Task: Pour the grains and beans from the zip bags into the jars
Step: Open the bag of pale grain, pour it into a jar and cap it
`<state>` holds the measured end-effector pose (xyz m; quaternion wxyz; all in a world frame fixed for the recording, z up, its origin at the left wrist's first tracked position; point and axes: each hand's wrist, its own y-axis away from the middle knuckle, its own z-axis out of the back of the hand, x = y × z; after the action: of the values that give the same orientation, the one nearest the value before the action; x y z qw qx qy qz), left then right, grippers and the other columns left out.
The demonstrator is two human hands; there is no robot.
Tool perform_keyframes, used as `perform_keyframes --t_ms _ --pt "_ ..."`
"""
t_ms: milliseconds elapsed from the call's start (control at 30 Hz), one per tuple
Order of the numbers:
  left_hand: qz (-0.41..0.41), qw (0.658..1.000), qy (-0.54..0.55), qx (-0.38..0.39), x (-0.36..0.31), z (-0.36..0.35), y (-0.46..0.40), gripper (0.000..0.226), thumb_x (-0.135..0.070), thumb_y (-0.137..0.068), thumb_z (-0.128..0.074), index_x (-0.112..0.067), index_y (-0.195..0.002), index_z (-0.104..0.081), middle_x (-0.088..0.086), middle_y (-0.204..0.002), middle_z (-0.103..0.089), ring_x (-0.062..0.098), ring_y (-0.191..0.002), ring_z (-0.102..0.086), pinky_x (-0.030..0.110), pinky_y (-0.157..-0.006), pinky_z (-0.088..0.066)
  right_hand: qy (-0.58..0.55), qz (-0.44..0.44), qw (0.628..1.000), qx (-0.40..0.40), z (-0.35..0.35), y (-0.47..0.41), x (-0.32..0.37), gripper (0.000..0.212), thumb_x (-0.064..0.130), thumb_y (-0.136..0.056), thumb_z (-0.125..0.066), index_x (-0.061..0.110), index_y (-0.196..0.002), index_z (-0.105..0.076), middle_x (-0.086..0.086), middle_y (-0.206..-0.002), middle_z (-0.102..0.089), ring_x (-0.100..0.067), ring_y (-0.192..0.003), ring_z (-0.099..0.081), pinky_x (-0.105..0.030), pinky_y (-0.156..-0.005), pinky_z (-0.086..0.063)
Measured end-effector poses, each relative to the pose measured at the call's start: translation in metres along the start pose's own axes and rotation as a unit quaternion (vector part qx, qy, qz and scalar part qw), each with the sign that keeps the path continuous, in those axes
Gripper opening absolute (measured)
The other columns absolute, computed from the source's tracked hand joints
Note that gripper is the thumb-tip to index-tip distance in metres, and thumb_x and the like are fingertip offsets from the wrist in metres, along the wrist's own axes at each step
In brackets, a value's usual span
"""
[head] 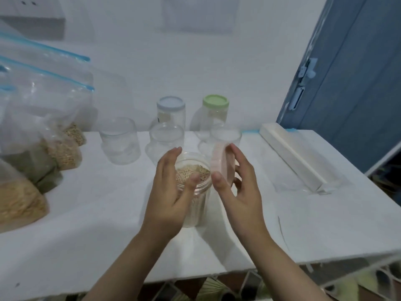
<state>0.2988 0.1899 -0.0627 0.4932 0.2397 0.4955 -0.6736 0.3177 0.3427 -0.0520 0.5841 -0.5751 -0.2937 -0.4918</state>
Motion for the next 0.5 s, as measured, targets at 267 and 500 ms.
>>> perform_keyframes --t_ms 267,500 --pt "0.117 0.964 0.240 -0.002 -0.001 0.015 0.001 0.049 -0.049 -0.096 -0.026 -0.036 -0.142 -0.039 -0.021 -0.130 -0.059 -0.012 -0.120 -0.052 0.003 -0.091 -0.039 0.005 -0.009 0.999 0.050 -0.022 -0.006 0.011 0.074 0.069 -0.077 -0.058 0.050 -0.144 -0.034 0.031 -0.145 -0.039 0.010 -0.134 -0.036 -0.012 -0.104 -0.037" --pt "0.112 0.966 0.233 0.008 0.001 0.012 0.002 0.055 -0.051 -0.093 -0.034 -0.030 -0.142 -0.046 -0.021 -0.136 -0.056 -0.013 -0.125 -0.047 0.004 -0.096 -0.037 -0.067 -0.100 0.992 0.038 -0.034 -0.018 0.013 0.045 0.036 -0.102 -0.049 0.041 -0.146 -0.039 0.022 -0.134 -0.054 0.014 -0.117 -0.051 -0.011 -0.098 -0.042"
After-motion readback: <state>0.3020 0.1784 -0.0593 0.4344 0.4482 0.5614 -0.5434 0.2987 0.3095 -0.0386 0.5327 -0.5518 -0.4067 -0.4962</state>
